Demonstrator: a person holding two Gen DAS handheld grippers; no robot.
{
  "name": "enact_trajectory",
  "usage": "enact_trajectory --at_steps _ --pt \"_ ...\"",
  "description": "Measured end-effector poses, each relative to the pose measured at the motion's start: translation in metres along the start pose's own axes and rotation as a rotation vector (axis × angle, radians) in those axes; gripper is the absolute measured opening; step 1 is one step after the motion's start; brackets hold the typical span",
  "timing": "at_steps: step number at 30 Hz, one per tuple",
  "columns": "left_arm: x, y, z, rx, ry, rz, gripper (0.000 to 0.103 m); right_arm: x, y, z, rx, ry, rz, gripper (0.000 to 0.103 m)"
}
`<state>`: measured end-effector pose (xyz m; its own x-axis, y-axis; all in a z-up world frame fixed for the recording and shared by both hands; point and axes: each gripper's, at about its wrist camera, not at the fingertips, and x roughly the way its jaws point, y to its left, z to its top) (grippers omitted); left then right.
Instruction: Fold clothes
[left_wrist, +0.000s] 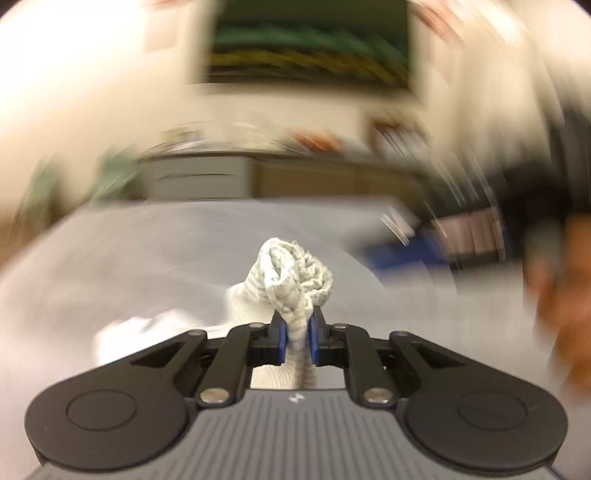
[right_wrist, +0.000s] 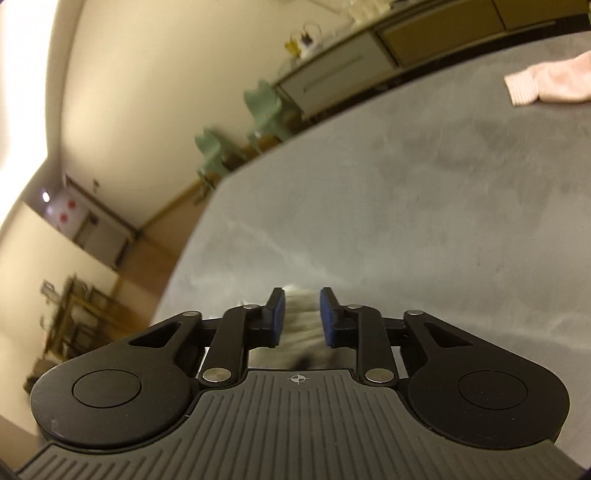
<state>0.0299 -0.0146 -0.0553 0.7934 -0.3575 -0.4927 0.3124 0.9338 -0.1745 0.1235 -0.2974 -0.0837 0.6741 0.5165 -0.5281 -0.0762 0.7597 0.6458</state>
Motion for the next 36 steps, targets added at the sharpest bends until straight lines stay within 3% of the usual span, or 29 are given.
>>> enact_trajectory --at_steps 1,3,5,9,12,14,16,19,22,25,28,31,36 --pt "-0.014 0.027 -0.001 -0.131 -0.009 0.008 0.015 0.001 0.004 -0.001 -0.017 0.007 0.0 0.032" --pt "-0.027 0.074 -0.011 -0.326 0.026 0.004 0.044 0.01 0.016 -0.006 -0.072 0.043 -0.008 0.033" --pt "-0.029 0.115 -0.025 -0.463 0.092 -0.012 0.047 0.027 0.035 -0.016 -0.151 0.101 -0.006 0.035" --pt "-0.043 0.14 -0.029 -0.431 0.052 0.022 0.058 0.061 0.083 -0.055 -0.382 0.205 0.008 0.036" --pt "-0.047 0.14 -0.029 -0.444 -0.01 0.013 0.059 0.071 0.115 -0.087 -0.571 0.211 0.001 0.035" --pt "-0.04 0.124 -0.026 -0.435 -0.011 -0.002 0.059 0.073 0.126 -0.1 -0.663 0.192 -0.017 0.034" --pt "-0.026 0.114 -0.024 -0.385 0.035 0.007 0.059 0.074 0.127 -0.105 -0.703 0.191 -0.044 0.033" --pt "-0.002 0.103 -0.02 -0.311 0.131 0.087 0.057 0.076 0.128 -0.113 -0.762 0.19 -0.084 0.031" --pt "-0.008 0.091 -0.013 -0.282 0.102 0.078 0.053 0.066 0.13 -0.106 -0.734 0.223 -0.096 0.031" --pt "-0.017 0.081 -0.005 -0.249 0.056 0.056 0.055 0.045 0.132 -0.095 -0.696 0.147 -0.112 0.034" --pt "0.002 0.085 -0.002 -0.225 0.12 0.127 0.052 0.03 0.137 -0.091 -0.69 0.062 -0.112 0.034" --pt "0.022 0.099 -0.006 -0.282 0.202 0.148 0.05 0.04 0.133 -0.101 -0.723 0.115 -0.153 0.033" --pt "0.019 0.104 -0.01 -0.298 0.218 0.139 0.05 0.031 0.138 -0.106 -0.738 0.118 -0.182 0.039"
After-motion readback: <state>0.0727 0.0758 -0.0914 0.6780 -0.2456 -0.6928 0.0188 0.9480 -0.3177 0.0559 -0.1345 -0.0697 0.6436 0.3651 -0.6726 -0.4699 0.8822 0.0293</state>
